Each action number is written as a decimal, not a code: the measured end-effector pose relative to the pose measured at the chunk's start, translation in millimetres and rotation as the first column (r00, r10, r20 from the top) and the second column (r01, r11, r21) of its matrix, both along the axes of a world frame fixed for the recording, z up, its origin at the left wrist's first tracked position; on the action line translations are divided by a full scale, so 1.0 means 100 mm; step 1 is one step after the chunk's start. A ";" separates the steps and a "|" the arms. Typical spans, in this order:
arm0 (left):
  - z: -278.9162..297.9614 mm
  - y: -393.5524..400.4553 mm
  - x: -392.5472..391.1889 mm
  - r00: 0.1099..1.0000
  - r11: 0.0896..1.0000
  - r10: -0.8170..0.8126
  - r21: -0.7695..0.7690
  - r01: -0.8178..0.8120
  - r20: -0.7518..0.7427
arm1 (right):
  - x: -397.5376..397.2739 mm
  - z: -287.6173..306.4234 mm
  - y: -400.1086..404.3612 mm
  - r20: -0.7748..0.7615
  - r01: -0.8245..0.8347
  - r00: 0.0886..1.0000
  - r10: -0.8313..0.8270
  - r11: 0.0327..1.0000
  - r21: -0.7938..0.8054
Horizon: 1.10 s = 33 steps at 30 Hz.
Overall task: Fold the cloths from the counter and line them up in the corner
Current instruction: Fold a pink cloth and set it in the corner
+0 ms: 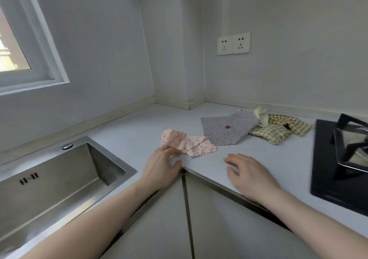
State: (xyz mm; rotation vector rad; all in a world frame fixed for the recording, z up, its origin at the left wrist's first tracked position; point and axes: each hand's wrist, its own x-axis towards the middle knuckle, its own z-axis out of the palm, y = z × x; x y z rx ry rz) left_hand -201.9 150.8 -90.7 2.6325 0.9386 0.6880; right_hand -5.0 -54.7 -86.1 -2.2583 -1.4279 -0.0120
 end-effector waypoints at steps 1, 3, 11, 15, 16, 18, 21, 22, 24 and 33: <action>0.02 -0.03 -0.01 0.999 1.000 0.009 0.012 -0.009 0.036 | -0.05 0.00 -0.04 0.000 0.015 1.000 -0.015 1.000 0.001; 0.05 -0.09 -0.05 0.994 1.000 0.023 0.019 -0.025 0.103 | -0.17 -0.01 -0.15 -0.013 0.038 0.999 -0.038 0.999 0.001; 0.48 -0.46 -0.19 0.926 0.997 -0.001 -0.066 0.027 0.377 | -0.43 0.06 -0.73 -0.103 0.025 0.994 -0.034 0.996 -0.087; 0.89 -0.61 -0.27 0.941 0.995 -0.087 -0.019 0.098 0.327 | -0.50 0.16 -0.95 -0.148 0.045 0.987 -0.063 0.992 -0.119; 0.98 -0.64 -0.29 0.945 0.993 -0.109 -0.007 0.117 0.307 | -0.53 0.19 -0.98 -0.160 0.057 0.984 -0.075 0.992 -0.114; 1.14 -0.72 -0.33 0.955 0.989 -0.145 0.017 0.146 0.258 | -0.59 0.27 -1.04 -0.190 0.074 0.978 -0.090 0.993 -0.091; 1.37 -0.87 -0.39 0.958 0.981 -0.195 0.052 0.188 0.208 | -0.69 0.42 -1.12 -0.259 0.090 0.962 -0.087 0.996 0.003; 1.45 -0.92 -0.41 0.956 0.977 -0.212 0.060 0.204 0.205 | -0.73 0.48 -1.15 -0.275 0.095 0.958 -0.080 0.994 0.044; 1.60 -1.04 -0.43 0.950 0.971 -0.238 0.072 0.228 0.201 | -0.79 0.63 -1.19 -0.308 0.098 0.950 -0.057 0.988 0.121; 1.93 -1.40 -0.37 0.904 0.939 -0.341 0.054 0.339 0.257 | -0.94 1.04 -1.27 -0.298 0.063 0.954 0.024 0.958 0.278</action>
